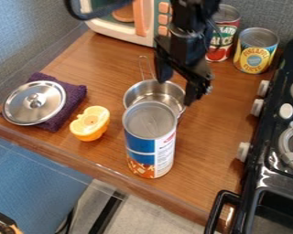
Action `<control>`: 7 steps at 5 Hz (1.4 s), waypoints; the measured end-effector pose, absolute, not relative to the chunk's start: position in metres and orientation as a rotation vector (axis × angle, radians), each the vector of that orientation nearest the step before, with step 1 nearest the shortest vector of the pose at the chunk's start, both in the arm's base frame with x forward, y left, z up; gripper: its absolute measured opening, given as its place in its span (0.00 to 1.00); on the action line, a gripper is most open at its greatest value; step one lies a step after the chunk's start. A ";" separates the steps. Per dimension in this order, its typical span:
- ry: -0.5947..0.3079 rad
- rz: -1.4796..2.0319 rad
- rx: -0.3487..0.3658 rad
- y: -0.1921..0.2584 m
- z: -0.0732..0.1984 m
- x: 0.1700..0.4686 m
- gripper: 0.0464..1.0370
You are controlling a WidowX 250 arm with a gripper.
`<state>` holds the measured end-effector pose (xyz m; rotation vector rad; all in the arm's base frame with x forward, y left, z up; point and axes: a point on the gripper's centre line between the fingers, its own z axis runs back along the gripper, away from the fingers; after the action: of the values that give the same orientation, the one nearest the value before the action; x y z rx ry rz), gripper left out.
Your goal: Move the silver poel to the left side of the table
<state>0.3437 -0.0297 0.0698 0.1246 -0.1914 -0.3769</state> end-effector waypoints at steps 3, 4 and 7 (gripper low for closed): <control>-0.090 -0.342 0.080 -0.036 0.035 0.322 0.92; -0.050 -0.348 0.052 -0.036 0.024 0.311 0.65; -0.010 -0.452 -0.001 -0.026 0.026 0.302 0.05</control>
<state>0.3018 -0.0264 0.0259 -0.0011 -0.0095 -0.4521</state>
